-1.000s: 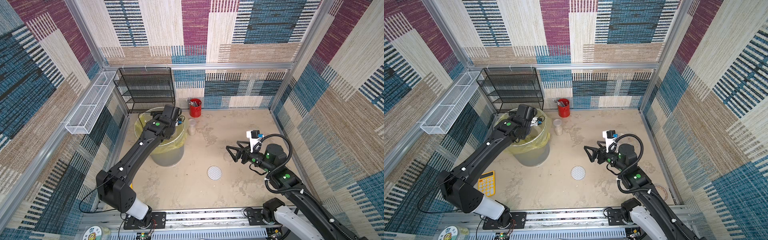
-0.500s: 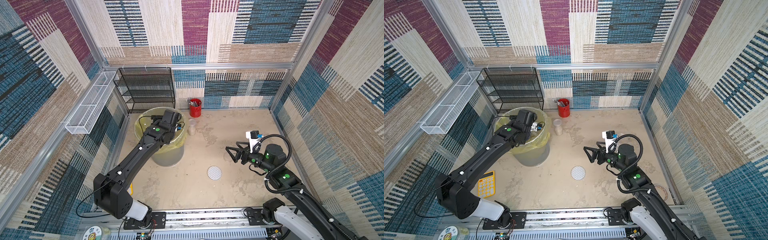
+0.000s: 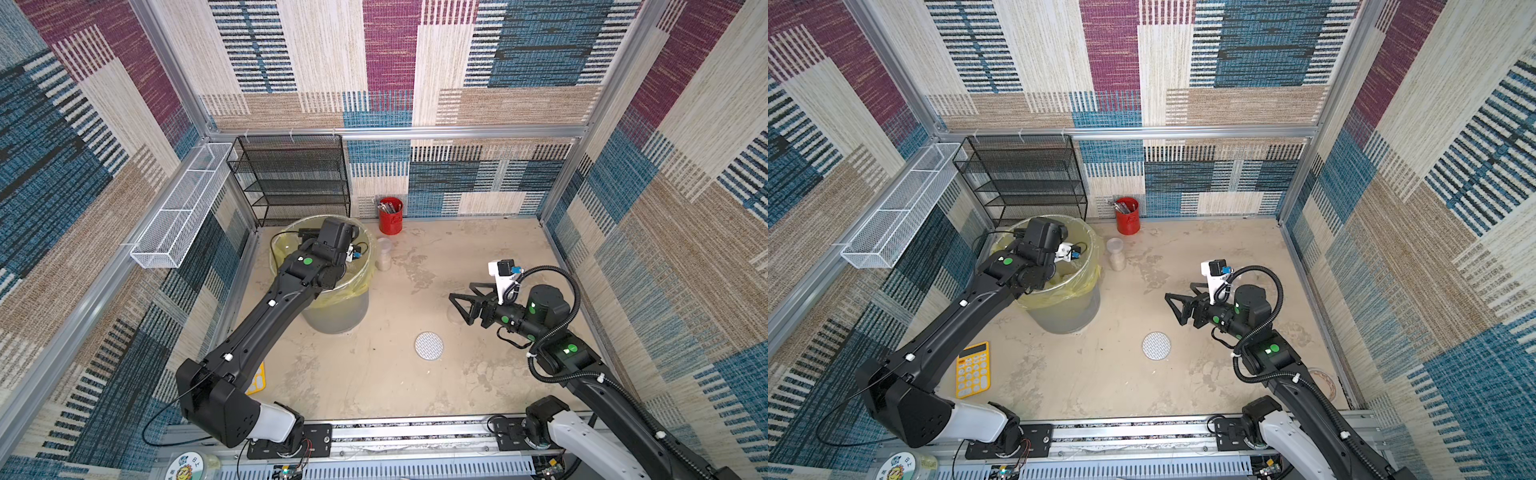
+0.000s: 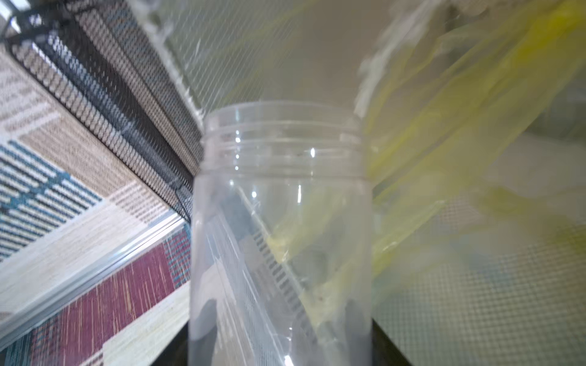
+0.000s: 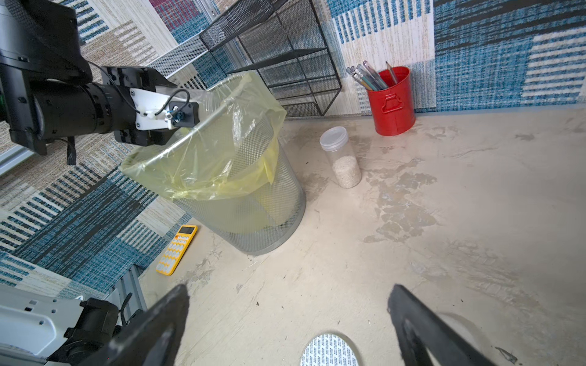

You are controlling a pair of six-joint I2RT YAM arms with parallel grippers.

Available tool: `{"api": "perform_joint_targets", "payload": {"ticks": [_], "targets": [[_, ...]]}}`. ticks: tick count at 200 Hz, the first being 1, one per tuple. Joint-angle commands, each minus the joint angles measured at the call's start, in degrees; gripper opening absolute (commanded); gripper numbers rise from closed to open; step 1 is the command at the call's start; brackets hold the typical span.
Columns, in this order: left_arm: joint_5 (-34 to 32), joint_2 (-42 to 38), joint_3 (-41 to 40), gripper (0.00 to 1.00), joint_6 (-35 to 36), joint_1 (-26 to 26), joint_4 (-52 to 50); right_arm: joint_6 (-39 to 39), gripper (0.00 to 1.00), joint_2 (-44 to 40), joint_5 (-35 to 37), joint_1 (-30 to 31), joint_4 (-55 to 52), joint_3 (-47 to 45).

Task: Empty moldy rice from jars
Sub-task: Pour the moldy rice from the jar into the trash bin.

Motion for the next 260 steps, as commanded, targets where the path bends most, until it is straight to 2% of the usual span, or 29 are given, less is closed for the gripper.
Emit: {"api": "perform_joint_targets", "payload": {"ticks": [1,20,30,42,59,80,102,122,139,159,176,197,221,240,260], "targets": [[0.81,0.11,0.56,0.00,-1.87,-0.10,-1.19,0.77,0.99,0.82,-1.99,0.06,3.67,-0.58],[1.52,-1.86,-1.44,0.00,-0.98,1.95,1.07,1.05,0.99,1.91,-2.60,0.07,3.08,0.43],[0.53,-1.56,-1.53,0.00,-1.50,1.16,1.77,1.49,0.99,1.87,-2.93,0.06,3.93,0.03],[1.11,-0.64,-1.04,0.00,-3.48,-0.46,-1.99,1.85,0.99,1.93,-2.85,0.07,5.29,-0.45],[1.44,-1.99,-1.16,0.00,-1.22,2.02,0.02,1.36,0.99,2.63,-2.80,0.08,4.03,0.80],[2.09,-2.30,0.80,0.00,-1.94,0.28,-1.96,1.50,0.99,2.94,-3.11,0.07,5.65,0.13],[2.99,-4.59,0.83,0.00,-1.22,2.25,-0.83,0.90,0.99,4.56,-3.59,0.06,4.16,1.86],[2.08,-3.65,-1.30,0.00,-2.59,-0.81,-2.93,1.25,0.99,4.83,-4.20,0.11,6.48,1.25],[2.58,-5.40,-2.36,0.00,-1.93,1.98,-1.70,0.50,0.99,5.47,-3.99,0.10,4.12,3.01],[2.79,-6.61,-1.67,0.00,-2.57,2.06,-3.64,0.53,0.99,4.69,-3.99,0.06,5.64,1.63],[3.95,-8.49,-1.29,0.00,-1.22,4.27,-0.81,0.13,0.99,5.66,-4.08,0.06,4.60,3.00],[3.57,-6.61,-1.45,0.00,-2.20,2.03,-2.69,0.52,0.99,6.69,-5.18,0.06,5.22,4.47],[3.61,-8.52,-2.61,0.00,-0.56,3.42,1.12,0.45,0.99,7.15,-5.13,0.06,4.63,5.43],[4.04,-7.34,-2.83,0.00,-2.36,0.69,-3.36,0.79,0.99,7.34,-5.49,0.06,6.87,3.84],[4.38,-8.34,-1.44,0.00,-2.36,3.48,-1.06,1.12,0.99,8.62,-6.91,0.06,5.96,4.57]]}}
